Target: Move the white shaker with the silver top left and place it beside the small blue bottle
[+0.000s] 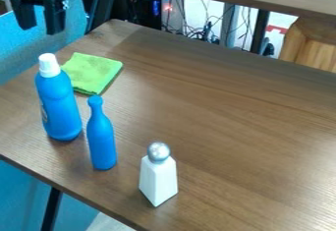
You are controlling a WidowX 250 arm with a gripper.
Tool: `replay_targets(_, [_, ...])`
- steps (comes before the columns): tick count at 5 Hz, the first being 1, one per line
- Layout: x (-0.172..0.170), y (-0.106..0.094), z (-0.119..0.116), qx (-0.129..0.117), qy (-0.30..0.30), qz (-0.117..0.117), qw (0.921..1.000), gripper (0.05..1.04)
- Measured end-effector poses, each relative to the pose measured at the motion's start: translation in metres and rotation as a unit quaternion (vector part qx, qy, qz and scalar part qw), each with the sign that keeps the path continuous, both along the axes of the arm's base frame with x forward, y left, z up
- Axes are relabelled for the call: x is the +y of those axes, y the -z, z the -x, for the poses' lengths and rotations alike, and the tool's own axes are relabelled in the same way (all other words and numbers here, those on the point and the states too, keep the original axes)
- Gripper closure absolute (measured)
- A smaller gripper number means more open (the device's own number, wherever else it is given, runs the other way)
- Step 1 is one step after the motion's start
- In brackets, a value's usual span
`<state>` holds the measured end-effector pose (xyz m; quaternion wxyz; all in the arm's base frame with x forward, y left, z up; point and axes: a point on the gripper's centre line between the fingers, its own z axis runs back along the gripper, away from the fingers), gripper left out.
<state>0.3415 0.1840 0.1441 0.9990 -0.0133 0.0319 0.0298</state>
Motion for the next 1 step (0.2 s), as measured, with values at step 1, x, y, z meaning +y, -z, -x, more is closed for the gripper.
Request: replay_targets(1, [-0.0046, 0.0151, -0.0247, 0.016, 0.008, 0.003, 0.9998, 0.082])
